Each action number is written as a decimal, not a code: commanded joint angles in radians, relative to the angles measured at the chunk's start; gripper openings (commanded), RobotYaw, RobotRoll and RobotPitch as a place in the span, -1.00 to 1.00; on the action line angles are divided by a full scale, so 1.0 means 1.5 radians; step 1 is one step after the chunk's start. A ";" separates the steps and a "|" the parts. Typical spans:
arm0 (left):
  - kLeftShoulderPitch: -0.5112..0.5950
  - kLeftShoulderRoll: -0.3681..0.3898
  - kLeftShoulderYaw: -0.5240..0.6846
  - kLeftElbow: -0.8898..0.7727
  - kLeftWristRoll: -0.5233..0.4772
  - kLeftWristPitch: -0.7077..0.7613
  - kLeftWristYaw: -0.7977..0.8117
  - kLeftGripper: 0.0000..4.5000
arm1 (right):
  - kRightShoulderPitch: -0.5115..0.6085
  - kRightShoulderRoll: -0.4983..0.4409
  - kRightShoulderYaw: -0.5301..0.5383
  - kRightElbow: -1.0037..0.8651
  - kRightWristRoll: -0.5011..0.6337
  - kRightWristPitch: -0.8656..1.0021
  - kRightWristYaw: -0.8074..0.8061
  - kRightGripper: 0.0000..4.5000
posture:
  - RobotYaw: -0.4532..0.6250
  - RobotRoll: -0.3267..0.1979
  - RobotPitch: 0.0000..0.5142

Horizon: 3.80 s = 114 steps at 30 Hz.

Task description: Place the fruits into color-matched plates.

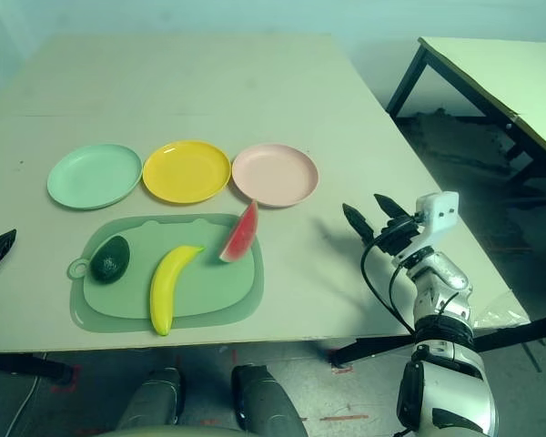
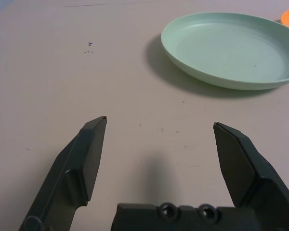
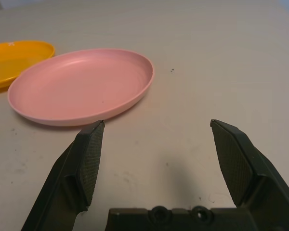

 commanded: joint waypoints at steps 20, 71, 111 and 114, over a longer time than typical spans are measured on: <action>0.008 0.018 -0.007 -0.018 -0.005 0.014 -0.050 1.00 | 0.039 -0.023 0.006 -0.045 -0.001 0.014 0.014 0.96 | -0.07 0.25 -0.36; -0.028 0.095 -0.185 -0.191 -0.059 -0.012 -0.544 1.00 | -0.472 0.032 0.681 -0.222 -0.446 -0.074 0.419 0.96 | -0.03 0.25 -0.35; -0.022 0.083 -0.196 -0.251 -0.065 0.012 -0.502 1.00 | -0.429 0.100 0.680 -0.151 -0.465 -0.110 0.436 -0.06 | 0.00 0.25 -0.34; -0.026 0.080 -0.192 -0.248 -0.069 0.017 -0.498 1.00 | -0.459 0.095 0.668 -0.162 -0.439 -0.083 0.446 -0.06 | -0.01 0.25 -0.35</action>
